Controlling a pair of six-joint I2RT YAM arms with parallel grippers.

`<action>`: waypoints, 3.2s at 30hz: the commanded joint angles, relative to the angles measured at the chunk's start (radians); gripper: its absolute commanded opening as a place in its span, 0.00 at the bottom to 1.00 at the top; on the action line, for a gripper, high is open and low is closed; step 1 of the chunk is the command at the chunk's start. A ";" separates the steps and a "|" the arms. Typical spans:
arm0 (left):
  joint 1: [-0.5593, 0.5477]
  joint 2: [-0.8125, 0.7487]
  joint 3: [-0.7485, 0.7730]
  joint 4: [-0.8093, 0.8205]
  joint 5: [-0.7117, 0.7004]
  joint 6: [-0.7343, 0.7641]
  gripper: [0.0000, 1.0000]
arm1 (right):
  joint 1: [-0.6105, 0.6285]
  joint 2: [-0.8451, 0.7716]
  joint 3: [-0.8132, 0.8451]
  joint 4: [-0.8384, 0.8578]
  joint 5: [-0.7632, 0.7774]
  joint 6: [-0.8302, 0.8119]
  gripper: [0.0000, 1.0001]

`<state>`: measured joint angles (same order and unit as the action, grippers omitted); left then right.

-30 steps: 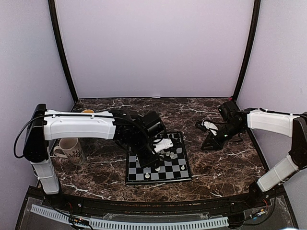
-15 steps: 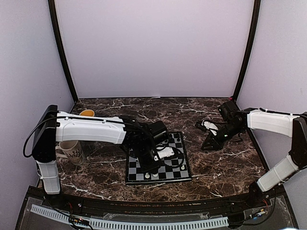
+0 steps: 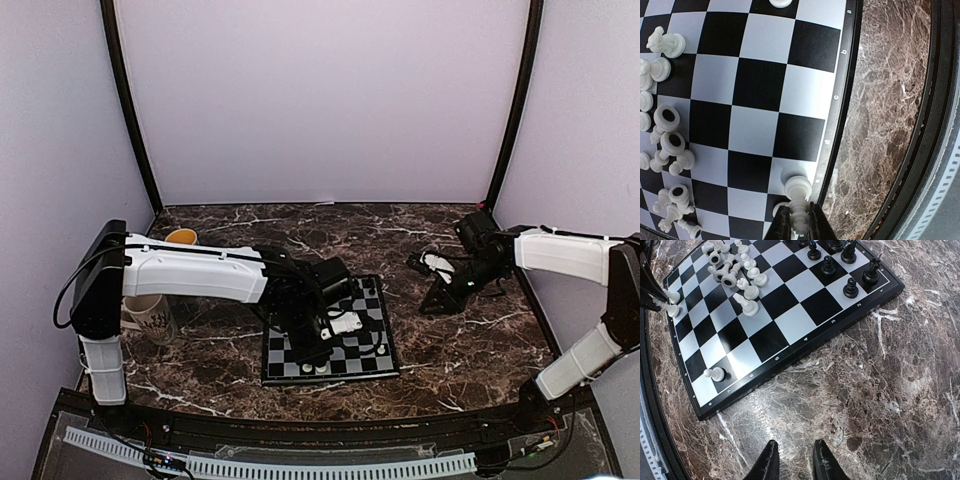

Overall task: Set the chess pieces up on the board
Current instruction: Place the queen at d1, then pick up the rook from the chessboard.

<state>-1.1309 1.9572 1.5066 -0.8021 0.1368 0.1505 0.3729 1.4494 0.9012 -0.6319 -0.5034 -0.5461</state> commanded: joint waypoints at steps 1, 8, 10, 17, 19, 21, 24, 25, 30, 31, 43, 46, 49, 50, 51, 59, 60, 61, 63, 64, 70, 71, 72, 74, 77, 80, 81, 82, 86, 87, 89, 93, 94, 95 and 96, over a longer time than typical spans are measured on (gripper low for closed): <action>-0.007 0.002 0.029 -0.020 -0.004 0.012 0.06 | -0.002 0.008 0.018 -0.005 -0.004 -0.013 0.24; -0.009 0.006 0.028 -0.011 -0.012 0.012 0.10 | -0.002 0.009 0.018 -0.007 -0.005 -0.014 0.24; -0.009 0.005 0.027 -0.007 -0.016 0.012 0.10 | -0.001 0.009 0.019 -0.007 -0.004 -0.015 0.24; -0.009 0.006 0.020 0.015 -0.007 0.015 0.10 | -0.002 0.014 0.020 -0.011 -0.004 -0.016 0.24; -0.009 0.009 0.020 0.017 -0.014 0.014 0.11 | -0.002 0.014 0.019 -0.010 -0.006 -0.016 0.24; -0.009 0.011 0.017 0.018 -0.018 0.014 0.13 | -0.002 0.015 0.018 -0.011 -0.007 -0.016 0.24; -0.009 0.011 0.012 0.024 -0.019 0.012 0.15 | -0.002 0.019 0.019 -0.012 -0.007 -0.017 0.24; -0.009 0.011 0.010 0.024 -0.018 0.012 0.15 | -0.002 0.019 0.019 -0.012 -0.007 -0.016 0.24; -0.009 0.011 0.002 0.022 -0.020 0.012 0.21 | -0.002 0.019 0.019 -0.013 -0.005 -0.016 0.24; -0.009 0.011 0.002 0.020 -0.020 0.012 0.23 | -0.002 0.019 0.020 -0.013 -0.004 -0.016 0.24; -0.007 -0.169 -0.002 0.075 -0.066 0.001 0.34 | -0.002 0.026 0.024 -0.022 -0.011 -0.022 0.24; -0.005 -0.244 -0.041 0.133 -0.140 -0.008 0.35 | -0.001 0.025 0.024 -0.021 -0.006 -0.022 0.24; 0.013 -0.314 -0.110 0.210 -0.309 -0.040 0.35 | -0.002 0.023 0.022 -0.019 -0.006 -0.020 0.24; 0.032 -0.326 -0.127 0.222 -0.337 -0.058 0.36 | -0.002 0.023 0.023 -0.019 -0.008 -0.020 0.24; 0.053 -0.331 -0.139 0.218 -0.341 -0.080 0.36 | -0.002 0.022 0.023 -0.020 -0.012 -0.020 0.24; 0.196 -0.316 -0.220 0.191 -0.237 -0.200 0.38 | -0.002 0.028 0.024 -0.023 -0.017 -0.024 0.24; 0.204 -0.306 -0.226 0.192 -0.215 -0.200 0.38 | -0.002 0.029 0.024 -0.025 -0.021 -0.026 0.24; 0.210 -0.294 -0.230 0.193 -0.200 -0.199 0.38 | -0.002 0.030 0.025 -0.026 -0.025 -0.028 0.24; 0.221 -0.269 -0.233 0.193 -0.171 -0.198 0.38 | -0.002 0.032 0.025 -0.029 -0.024 -0.028 0.24; 0.228 -0.258 -0.232 0.196 -0.154 -0.198 0.38 | -0.002 0.033 0.026 -0.028 -0.023 -0.028 0.24; 0.255 -0.172 -0.205 0.192 -0.082 -0.198 0.38 | -0.002 0.029 0.024 -0.029 -0.016 -0.028 0.24; 0.258 -0.161 -0.199 0.194 -0.074 -0.198 0.38 | -0.001 0.028 0.023 -0.028 -0.016 -0.029 0.24; 0.259 -0.152 -0.196 0.195 -0.070 -0.198 0.39 | -0.001 0.029 0.023 -0.028 -0.017 -0.029 0.24; 0.261 -0.133 -0.187 0.195 -0.061 -0.195 0.39 | -0.001 0.031 0.025 -0.029 -0.017 -0.028 0.24; 0.260 -0.116 -0.180 0.198 -0.060 -0.195 0.39 | -0.002 0.034 0.024 -0.031 -0.017 -0.029 0.24; 0.261 -0.108 -0.177 0.202 -0.063 -0.195 0.37 | -0.001 0.036 0.025 -0.031 -0.017 -0.030 0.24; 0.260 -0.106 -0.176 0.205 -0.064 -0.195 0.36 | -0.002 0.037 0.025 -0.031 -0.017 -0.030 0.24; 0.261 -0.106 -0.175 0.207 -0.066 -0.195 0.36 | -0.002 0.038 0.026 -0.032 -0.018 -0.031 0.24; 0.261 -0.103 -0.174 0.219 -0.063 -0.193 0.32 | -0.002 0.042 0.025 -0.033 -0.019 -0.032 0.24; 0.261 -0.101 -0.174 0.221 -0.061 -0.193 0.31 | -0.002 0.042 0.025 -0.035 -0.020 -0.032 0.24; 0.261 -0.096 -0.173 0.222 -0.058 -0.191 0.30 | -0.002 0.043 0.025 -0.037 -0.024 -0.032 0.24; 0.261 -0.085 -0.166 0.222 -0.057 -0.188 0.26 | -0.002 0.048 0.028 -0.037 -0.024 -0.035 0.24; 0.261 -0.083 -0.165 0.222 -0.057 -0.187 0.24 | -0.002 0.049 0.027 -0.039 -0.024 -0.034 0.24; 0.261 -0.082 -0.164 0.221 -0.058 -0.186 0.23 | -0.001 0.050 0.028 -0.038 -0.023 -0.035 0.24; 0.261 -0.080 -0.163 0.221 -0.059 -0.186 0.22 | -0.001 0.052 0.028 -0.041 -0.022 -0.034 0.24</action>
<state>-0.8711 1.8755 1.3106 -0.5869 0.0704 -0.0376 0.3729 1.4902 0.9031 -0.6594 -0.5087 -0.5690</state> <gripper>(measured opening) 0.237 0.243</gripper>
